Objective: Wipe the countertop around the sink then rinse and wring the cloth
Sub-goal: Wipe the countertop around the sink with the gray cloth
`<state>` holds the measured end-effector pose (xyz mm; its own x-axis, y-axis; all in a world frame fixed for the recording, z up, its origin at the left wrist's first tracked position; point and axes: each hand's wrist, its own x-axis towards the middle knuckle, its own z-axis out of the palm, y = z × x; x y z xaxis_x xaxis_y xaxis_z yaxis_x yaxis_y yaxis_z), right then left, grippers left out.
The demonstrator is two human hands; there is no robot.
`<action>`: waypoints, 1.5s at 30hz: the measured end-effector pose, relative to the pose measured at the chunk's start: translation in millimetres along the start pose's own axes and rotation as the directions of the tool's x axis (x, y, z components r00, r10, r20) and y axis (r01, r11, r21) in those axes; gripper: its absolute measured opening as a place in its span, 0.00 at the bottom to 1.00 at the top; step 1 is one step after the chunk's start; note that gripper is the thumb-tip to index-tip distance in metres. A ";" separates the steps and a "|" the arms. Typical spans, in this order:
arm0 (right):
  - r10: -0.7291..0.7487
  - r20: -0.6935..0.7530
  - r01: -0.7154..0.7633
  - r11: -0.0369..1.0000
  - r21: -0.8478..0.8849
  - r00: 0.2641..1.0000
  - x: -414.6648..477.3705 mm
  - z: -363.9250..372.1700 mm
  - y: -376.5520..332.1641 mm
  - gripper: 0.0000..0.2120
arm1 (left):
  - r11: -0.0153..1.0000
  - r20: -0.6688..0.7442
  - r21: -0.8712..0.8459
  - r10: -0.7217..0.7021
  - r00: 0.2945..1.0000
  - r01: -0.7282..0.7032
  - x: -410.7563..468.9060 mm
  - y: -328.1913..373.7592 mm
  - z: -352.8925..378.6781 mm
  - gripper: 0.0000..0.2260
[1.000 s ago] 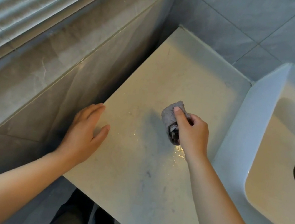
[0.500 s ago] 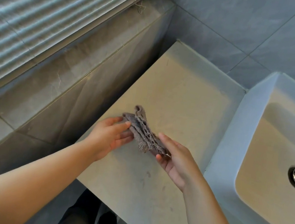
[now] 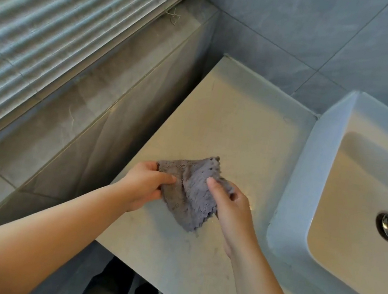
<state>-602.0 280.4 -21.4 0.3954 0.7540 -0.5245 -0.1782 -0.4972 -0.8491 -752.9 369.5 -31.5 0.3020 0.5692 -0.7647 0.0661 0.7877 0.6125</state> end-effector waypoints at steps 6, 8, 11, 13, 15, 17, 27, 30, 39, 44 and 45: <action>0.134 -0.025 -0.118 0.932 0.344 0.991 7.9 -16.8 -9.6 0.09 | 0.899 0.002 0.353 0.275 0.961 -0.258 -4.2 13.7 -14.0 0.15; 0.087 0.001 -0.083 0.947 0.311 0.996 7.4 -19.2 -9.0 0.16 | 0.877 0.088 0.376 0.286 0.954 -0.298 -8.5 19.8 -13.4 0.10; 0.023 0.066 -0.041 0.955 0.295 0.998 6.4 -23.3 -10.8 0.26 | 0.849 0.157 0.420 0.281 0.947 -0.321 -13.2 26.5 -13.9 0.18; -0.037 0.079 0.018 0.972 0.235 0.996 5.8 -24.8 -13.5 0.25 | 0.850 0.190 0.413 0.272 0.943 -0.328 -14.0 29.4 -16.9 0.24; -0.121 0.055 0.118 0.992 0.051 0.991 5.3 -23.5 -15.5 0.21 | 0.795 0.201 0.509 0.263 0.944 -0.330 -14.8 32.2 -19.7 0.29; -0.207 0.046 0.212 0.949 -0.235 0.977 4.7 -22.0 -16.1 0.19 | 0.636 0.203 0.698 0.266 0.942 -0.330 -14.3 34.1 -20.5 0.33; -0.389 0.014 0.337 0.777 -0.532 0.921 -8.6 -25.8 -10.4 0.09 | 0.163 0.390 0.904 0.057 0.919 -0.394 -22.8 39.1 -14.3 0.11; -0.143 0.132 0.171 0.956 -0.237 0.981 -9.9 -32.8 -5.6 0.11 | 0.372 0.405 0.841 0.049 0.913 -0.393 -22.8 37.5 -18.8 0.10; -0.443 -0.247 0.318 0.852 -0.416 0.862 -24.5 0.2 18.3 0.10 | 0.568 0.169 0.791 0.158 0.973 -0.229 -23.0 -3.2 -1.0 0.23; -0.342 -0.053 0.329 0.929 -0.167 0.938 -39.0 -0.5 28.2 0.12 | 0.954 0.248 0.301 -0.098 0.964 0.020 -33.5 -6.0 5.8 0.19; -0.309 -0.003 0.306 0.944 -0.127 0.951 -41.3 -1.0 31.5 0.15 | 0.975 0.305 0.205 -0.144 0.941 0.082 -35.3 -7.6 6.3 0.21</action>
<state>-623.0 233.2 -26.4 0.4334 0.8696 -0.2364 0.0672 -0.2928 -0.9538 -758.1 341.9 -7.8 0.5649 0.3509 -0.7468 0.2845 0.7668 0.5755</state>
